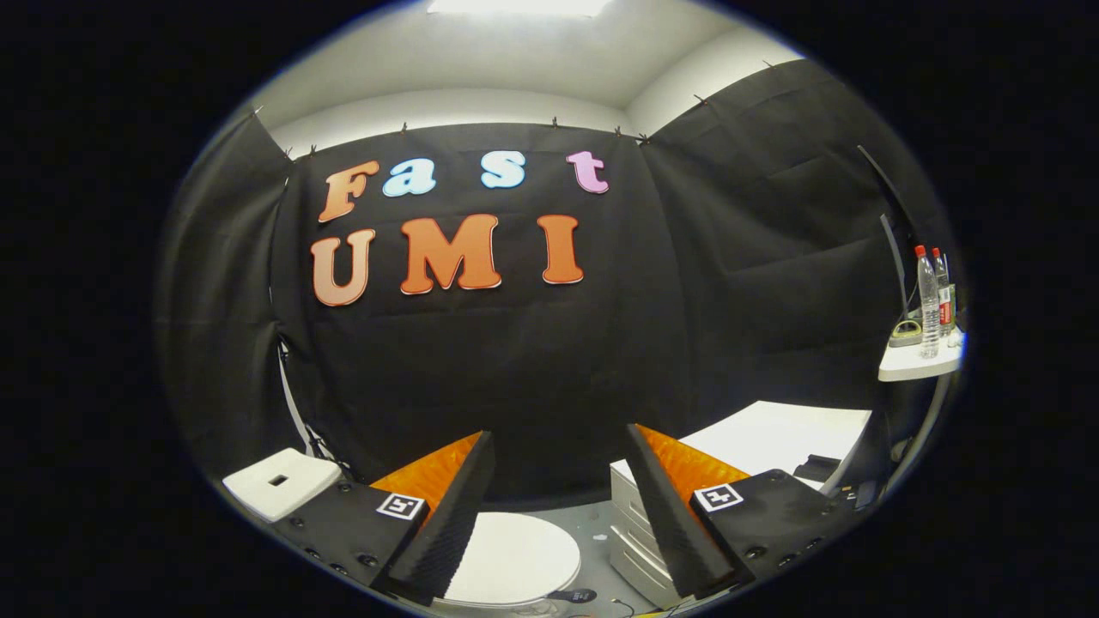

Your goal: Open the toilet lid.

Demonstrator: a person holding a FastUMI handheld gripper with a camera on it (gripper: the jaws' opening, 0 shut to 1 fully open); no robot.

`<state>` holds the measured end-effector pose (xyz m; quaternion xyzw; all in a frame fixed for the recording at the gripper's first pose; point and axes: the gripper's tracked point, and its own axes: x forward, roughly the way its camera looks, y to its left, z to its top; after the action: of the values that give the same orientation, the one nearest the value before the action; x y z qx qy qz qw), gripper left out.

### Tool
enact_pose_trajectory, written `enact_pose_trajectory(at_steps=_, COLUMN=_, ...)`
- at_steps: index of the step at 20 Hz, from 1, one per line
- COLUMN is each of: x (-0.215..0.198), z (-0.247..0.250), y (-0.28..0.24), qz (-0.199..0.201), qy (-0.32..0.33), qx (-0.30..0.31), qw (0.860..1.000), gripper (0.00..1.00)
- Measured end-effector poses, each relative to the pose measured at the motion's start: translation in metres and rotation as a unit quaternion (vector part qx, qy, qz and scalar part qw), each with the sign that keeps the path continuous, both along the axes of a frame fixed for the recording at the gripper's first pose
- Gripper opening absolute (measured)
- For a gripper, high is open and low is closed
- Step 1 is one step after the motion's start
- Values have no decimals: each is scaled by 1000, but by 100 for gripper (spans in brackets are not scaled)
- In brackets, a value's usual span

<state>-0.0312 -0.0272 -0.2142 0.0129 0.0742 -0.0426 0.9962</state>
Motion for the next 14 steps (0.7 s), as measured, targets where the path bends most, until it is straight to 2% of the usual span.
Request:
enact_pose_trajectory(at_steps=8, x=-27, z=-134, y=-21, qz=-20, qy=75, qx=29, qw=997, gripper=98)
enact_pose_trajectory(at_steps=14, x=-47, z=-223, y=-44, qz=-50, qy=139, qx=76, qw=986, gripper=98)
